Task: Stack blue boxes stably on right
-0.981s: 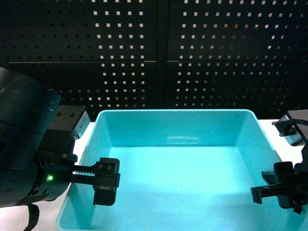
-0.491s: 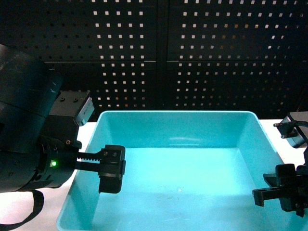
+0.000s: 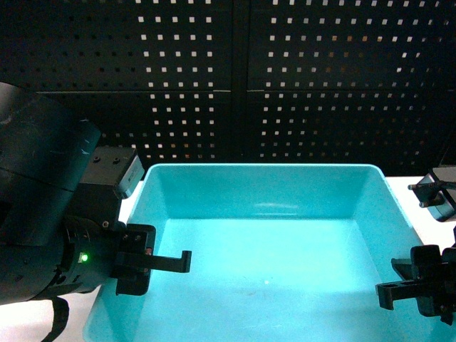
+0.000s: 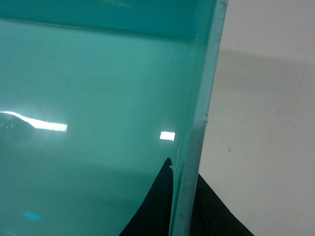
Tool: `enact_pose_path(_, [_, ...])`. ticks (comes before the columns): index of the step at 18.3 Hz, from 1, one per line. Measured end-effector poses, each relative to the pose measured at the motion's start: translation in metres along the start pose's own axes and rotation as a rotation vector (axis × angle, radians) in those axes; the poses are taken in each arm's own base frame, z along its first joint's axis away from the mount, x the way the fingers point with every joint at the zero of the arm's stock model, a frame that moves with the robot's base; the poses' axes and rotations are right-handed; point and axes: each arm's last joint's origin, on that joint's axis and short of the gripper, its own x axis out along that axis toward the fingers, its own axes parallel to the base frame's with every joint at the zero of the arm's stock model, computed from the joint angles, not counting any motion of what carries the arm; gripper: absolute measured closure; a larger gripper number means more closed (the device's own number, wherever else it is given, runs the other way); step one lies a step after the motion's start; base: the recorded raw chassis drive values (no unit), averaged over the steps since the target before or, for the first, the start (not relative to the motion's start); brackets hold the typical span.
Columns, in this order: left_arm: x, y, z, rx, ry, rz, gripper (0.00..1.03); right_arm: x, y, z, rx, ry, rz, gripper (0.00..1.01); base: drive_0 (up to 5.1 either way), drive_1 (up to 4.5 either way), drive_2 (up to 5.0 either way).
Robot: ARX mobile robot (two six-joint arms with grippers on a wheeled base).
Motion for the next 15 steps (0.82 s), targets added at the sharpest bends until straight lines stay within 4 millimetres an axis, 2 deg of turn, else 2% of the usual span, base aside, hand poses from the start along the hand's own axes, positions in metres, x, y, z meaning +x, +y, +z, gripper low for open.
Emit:
enact_pose_path(2, [0.000, 0.000, -0.002, -0.003, -0.001, 0.010, 0.96, -0.001, 0.000, -0.001, 0.000, -0.002, 0.000, 0.94, 0.0, 0.00, 0.0])
enact_pose_path(3, [0.000, 0.001, -0.002, -0.024, -0.005, 0.007, 1.01, -0.001, -0.001, -0.001, 0.002, -0.002, 0.000, 0.94, 0.0, 0.00, 0.0])
enact_pose_path(10, [0.003, 0.004, -0.009, -0.076, -0.028, 0.007, 1.01, -0.004, -0.003, -0.002, 0.009, -0.009, 0.002, 0.94, 0.0, 0.00, 0.0])
enact_pose_path(15, [-0.003, 0.003, -0.011, -0.071, -0.026, 0.004, 1.01, -0.011, -0.005, 0.002, 0.010, -0.030, 0.000, 0.94, 0.0, 0.00, 0.0])
